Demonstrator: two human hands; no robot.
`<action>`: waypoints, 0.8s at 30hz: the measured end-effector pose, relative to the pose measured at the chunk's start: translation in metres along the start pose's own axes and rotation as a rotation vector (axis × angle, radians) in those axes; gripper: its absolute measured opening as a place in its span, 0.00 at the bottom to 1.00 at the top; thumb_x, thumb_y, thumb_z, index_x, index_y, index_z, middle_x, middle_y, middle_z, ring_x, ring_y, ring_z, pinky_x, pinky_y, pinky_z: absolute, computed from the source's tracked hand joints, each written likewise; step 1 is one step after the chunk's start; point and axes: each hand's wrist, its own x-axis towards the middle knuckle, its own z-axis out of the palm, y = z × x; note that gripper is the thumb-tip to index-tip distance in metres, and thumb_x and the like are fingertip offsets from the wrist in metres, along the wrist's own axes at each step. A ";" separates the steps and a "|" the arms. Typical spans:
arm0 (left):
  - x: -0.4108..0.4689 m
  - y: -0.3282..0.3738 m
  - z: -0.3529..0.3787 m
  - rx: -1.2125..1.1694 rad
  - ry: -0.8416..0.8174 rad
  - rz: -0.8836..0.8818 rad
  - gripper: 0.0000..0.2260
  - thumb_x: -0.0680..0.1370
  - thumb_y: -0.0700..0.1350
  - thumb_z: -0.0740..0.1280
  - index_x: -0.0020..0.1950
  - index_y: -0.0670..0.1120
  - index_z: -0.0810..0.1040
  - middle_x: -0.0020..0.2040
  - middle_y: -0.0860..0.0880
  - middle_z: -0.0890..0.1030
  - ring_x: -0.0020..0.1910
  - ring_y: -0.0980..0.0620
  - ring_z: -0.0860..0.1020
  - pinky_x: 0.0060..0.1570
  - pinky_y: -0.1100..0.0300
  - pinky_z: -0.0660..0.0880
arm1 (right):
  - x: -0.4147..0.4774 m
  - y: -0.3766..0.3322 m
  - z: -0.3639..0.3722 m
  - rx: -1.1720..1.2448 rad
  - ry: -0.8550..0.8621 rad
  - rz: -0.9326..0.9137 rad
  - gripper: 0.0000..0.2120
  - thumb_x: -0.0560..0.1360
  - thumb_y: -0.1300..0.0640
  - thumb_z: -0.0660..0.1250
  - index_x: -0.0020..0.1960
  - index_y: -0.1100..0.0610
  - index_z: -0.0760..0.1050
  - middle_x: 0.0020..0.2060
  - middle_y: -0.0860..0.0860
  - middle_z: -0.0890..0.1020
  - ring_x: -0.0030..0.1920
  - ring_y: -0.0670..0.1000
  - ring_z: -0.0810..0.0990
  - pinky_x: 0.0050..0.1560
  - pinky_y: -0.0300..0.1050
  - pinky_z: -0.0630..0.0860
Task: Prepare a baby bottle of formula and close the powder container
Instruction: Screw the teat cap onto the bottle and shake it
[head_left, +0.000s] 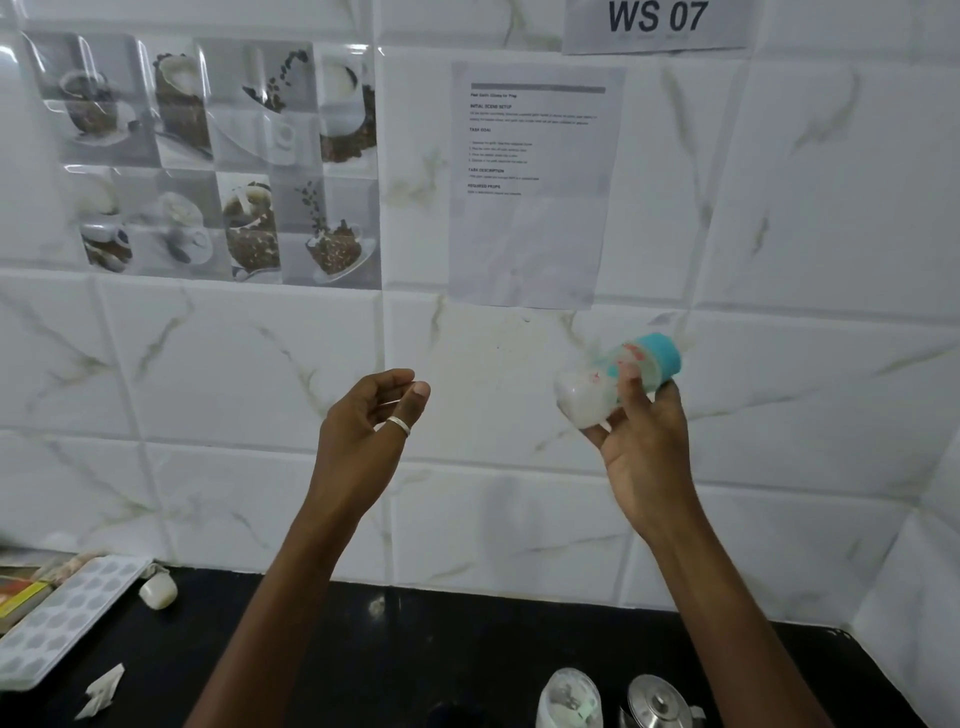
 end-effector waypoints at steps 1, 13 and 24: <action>0.000 0.000 -0.001 0.000 0.002 -0.003 0.11 0.79 0.57 0.71 0.60 0.57 0.81 0.54 0.55 0.86 0.57 0.55 0.84 0.64 0.47 0.80 | -0.001 0.002 0.002 -0.048 -0.007 -0.003 0.23 0.76 0.53 0.70 0.68 0.54 0.69 0.58 0.51 0.84 0.61 0.56 0.84 0.52 0.57 0.84; 0.001 -0.001 0.002 -0.008 -0.004 -0.010 0.09 0.79 0.57 0.71 0.59 0.59 0.81 0.54 0.56 0.86 0.57 0.56 0.84 0.64 0.47 0.80 | -0.010 0.005 0.006 -0.386 -0.149 0.101 0.27 0.74 0.51 0.76 0.68 0.52 0.69 0.59 0.53 0.83 0.59 0.54 0.85 0.51 0.52 0.84; -0.001 0.000 0.002 -0.006 -0.009 -0.006 0.11 0.79 0.58 0.71 0.59 0.58 0.81 0.53 0.56 0.86 0.56 0.57 0.84 0.63 0.47 0.80 | -0.011 0.000 0.008 -0.404 -0.186 0.108 0.30 0.68 0.47 0.78 0.66 0.50 0.72 0.57 0.48 0.85 0.60 0.56 0.84 0.51 0.52 0.84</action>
